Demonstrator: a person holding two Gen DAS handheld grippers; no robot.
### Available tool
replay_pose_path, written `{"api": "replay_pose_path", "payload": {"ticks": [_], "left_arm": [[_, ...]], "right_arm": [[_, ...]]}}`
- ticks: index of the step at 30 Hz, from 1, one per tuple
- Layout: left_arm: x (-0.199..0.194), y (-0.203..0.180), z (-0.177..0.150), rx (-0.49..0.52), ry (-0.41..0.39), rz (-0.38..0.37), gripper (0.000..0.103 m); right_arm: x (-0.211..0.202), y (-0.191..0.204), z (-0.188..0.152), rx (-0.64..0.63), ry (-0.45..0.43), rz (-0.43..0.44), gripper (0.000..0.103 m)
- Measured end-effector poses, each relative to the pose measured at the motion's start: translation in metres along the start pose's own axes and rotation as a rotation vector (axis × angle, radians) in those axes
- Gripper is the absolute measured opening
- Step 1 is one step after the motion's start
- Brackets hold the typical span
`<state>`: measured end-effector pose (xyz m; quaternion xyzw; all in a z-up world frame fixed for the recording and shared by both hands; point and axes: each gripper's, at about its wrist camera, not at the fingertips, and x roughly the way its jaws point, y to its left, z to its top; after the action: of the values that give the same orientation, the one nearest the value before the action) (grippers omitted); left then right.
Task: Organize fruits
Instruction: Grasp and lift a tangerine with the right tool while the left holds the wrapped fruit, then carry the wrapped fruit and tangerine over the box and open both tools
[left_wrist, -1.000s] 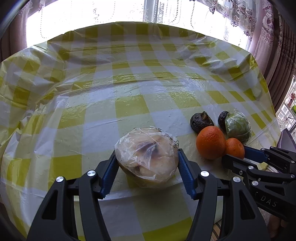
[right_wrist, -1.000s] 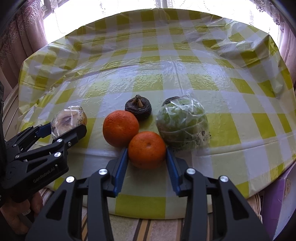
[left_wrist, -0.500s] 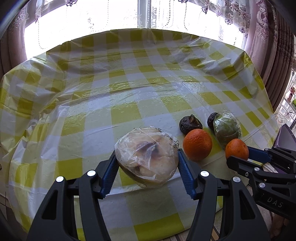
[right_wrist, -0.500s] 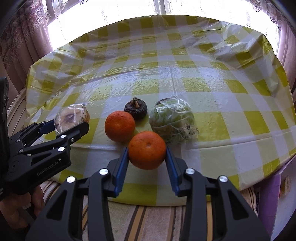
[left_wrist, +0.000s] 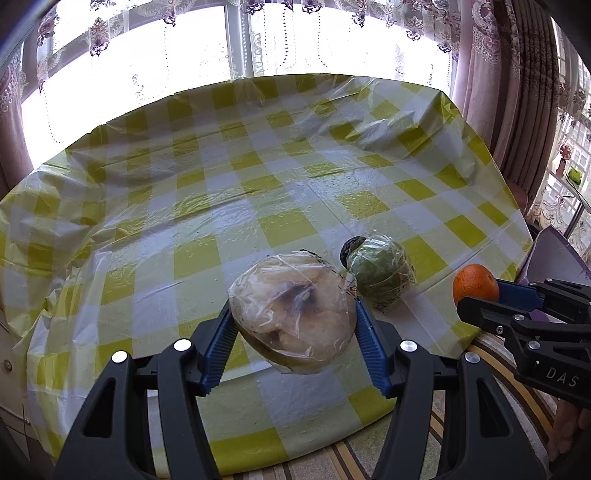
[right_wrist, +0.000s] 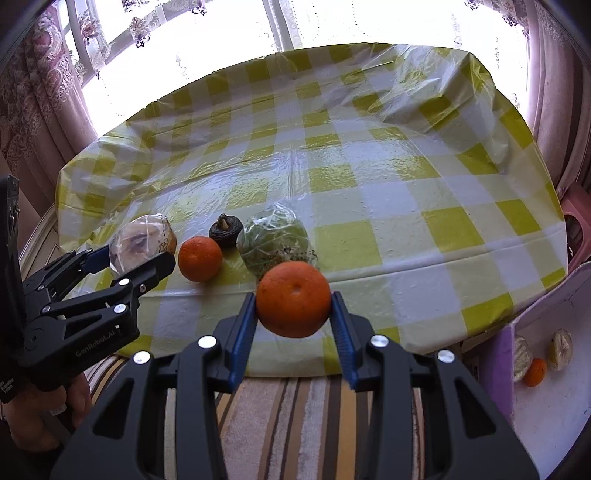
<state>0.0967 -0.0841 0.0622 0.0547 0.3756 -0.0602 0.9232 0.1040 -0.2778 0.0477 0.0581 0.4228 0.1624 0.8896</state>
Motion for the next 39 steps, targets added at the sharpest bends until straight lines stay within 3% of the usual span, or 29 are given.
{"api": "replay_pose_path", "payload": {"ticks": [9,19,30,36,39], "left_arm": [[0.0,-0.071,0.011,0.121,0.003,-0.064,0.06],[0.001,-0.158,0.018,0.264,0.007,-0.178,0.06],[0.004,-0.249,0.018,0.404,0.022,-0.321,0.06],[0.012,-0.297,0.012,0.491,0.057,-0.394,0.06],[0.023,-0.32,0.003,0.532,0.114,-0.443,0.06]], "right_arm": [[-0.037,-0.062,-0.002,0.081,-0.044,-0.037,0.04],[-0.071,-0.157,-0.023,0.191,-0.052,-0.144,0.04],[-0.083,-0.245,-0.068,0.276,0.045,-0.305,0.04],[-0.077,-0.266,-0.088,0.235,0.137,-0.386,0.04],[-0.069,-0.268,-0.091,0.196,0.188,-0.415,0.04]]}}
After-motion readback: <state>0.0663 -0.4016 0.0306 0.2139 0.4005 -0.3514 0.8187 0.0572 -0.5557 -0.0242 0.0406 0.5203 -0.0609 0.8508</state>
